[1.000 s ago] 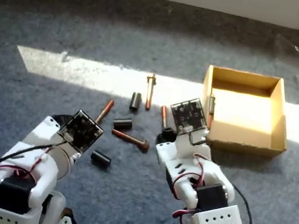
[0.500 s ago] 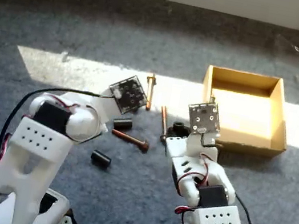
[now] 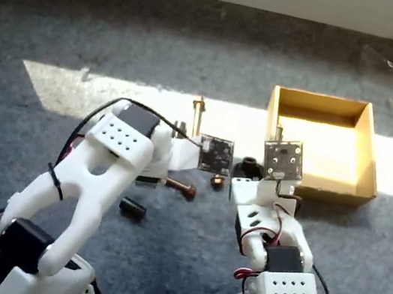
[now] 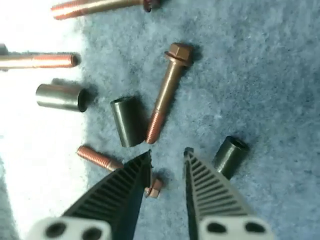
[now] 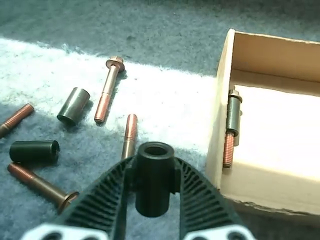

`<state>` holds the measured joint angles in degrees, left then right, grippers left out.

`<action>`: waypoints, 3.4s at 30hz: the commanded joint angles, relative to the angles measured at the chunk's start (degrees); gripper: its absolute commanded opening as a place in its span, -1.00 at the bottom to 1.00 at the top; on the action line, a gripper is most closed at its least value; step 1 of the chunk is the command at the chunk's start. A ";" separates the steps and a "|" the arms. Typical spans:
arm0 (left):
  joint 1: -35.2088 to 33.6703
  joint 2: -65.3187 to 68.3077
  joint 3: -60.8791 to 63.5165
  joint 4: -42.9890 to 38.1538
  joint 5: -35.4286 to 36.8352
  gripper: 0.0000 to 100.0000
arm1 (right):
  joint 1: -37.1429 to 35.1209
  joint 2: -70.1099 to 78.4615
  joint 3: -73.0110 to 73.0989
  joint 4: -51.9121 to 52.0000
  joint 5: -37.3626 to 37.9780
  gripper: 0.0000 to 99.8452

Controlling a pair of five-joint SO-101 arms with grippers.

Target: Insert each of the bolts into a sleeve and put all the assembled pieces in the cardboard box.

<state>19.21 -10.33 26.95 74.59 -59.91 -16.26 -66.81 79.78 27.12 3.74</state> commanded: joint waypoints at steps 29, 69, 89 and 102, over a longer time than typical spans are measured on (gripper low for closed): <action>8.31 12.35 -2.24 -17.85 -2.29 -0.75 | 3.21 -1.10 -0.57 -3.65 0.00 -0.99; 12.62 12.09 -3.03 -14.15 2.11 -0.75 | 8.75 -1.10 4.18 -3.82 2.20 -0.99; 10.24 12.62 -3.56 -14.07 1.93 -0.75 | 15.52 -1.10 5.32 -3.91 3.52 -0.99; 7.52 12.62 -5.49 -10.81 -0.97 -0.75 | 15.87 -1.10 5.32 -3.91 3.52 -0.99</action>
<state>27.47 2.68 23.69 63.08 -60.00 -0.97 -66.90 85.85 24.75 6.46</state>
